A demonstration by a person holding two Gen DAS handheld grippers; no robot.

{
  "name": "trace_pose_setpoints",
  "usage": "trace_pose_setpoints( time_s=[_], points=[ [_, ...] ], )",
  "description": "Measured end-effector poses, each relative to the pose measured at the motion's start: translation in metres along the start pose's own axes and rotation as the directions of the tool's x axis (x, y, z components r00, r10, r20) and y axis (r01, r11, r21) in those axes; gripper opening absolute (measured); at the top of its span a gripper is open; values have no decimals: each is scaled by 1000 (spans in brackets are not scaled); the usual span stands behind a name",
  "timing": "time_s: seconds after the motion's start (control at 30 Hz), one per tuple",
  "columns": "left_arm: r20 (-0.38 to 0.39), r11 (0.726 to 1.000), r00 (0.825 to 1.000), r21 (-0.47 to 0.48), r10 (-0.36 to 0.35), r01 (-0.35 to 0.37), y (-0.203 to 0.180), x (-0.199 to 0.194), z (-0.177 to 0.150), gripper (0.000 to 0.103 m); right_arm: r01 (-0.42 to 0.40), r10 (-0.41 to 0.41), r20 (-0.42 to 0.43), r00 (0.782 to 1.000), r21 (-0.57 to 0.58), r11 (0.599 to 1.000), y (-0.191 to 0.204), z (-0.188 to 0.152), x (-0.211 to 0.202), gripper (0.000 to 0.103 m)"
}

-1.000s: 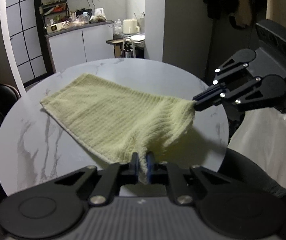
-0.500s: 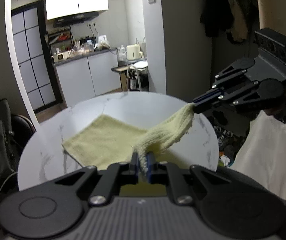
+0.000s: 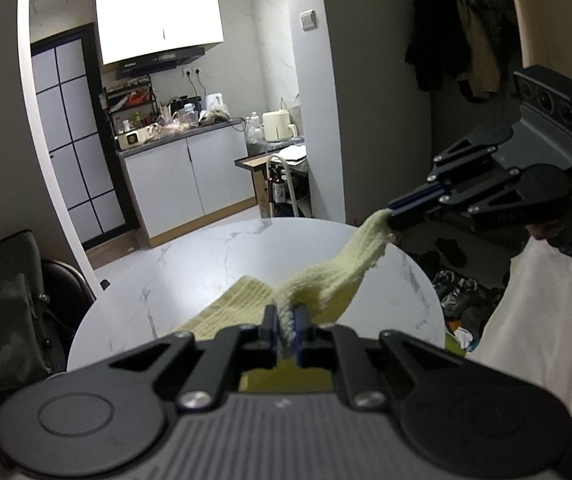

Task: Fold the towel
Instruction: 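Lift the towel end with both grippers and fold it toward the opposite end, then lower the folded end onto the towel and open both grippers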

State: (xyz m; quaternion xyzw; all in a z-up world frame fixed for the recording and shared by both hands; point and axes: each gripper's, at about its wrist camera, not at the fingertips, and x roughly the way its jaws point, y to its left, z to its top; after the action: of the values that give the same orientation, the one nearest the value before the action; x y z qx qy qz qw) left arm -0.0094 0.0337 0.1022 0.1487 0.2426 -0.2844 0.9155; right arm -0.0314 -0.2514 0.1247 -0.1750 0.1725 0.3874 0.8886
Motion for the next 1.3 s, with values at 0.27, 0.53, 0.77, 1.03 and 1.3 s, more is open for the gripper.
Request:
trace_pose_setpoints(
  time_s=[0.27,0.53,0.77,1.03,1.3],
  points=[
    [-39,999,999,-41,-7,5,14,20,-11,8,-18,19,-50,999,32,999,-12,-7,31,6],
    [-64,997,998,-77,-10,5,41,39,-8,8,-27,30,-71,997,39,999,-25,0,58,6],
    [-77,996,997,-94,-7,0,60,54,-1,9,-35,39,-84,996,45,998,-40,10,87,6],
    [-122,991,992,-136,-26,9,87,85,1,9,-55,62,-124,990,60,997,-59,14,122,6],
    [-172,982,984,-187,-54,22,106,117,-8,9,-69,86,-184,979,97,993,-77,-1,165,6]
  ],
)
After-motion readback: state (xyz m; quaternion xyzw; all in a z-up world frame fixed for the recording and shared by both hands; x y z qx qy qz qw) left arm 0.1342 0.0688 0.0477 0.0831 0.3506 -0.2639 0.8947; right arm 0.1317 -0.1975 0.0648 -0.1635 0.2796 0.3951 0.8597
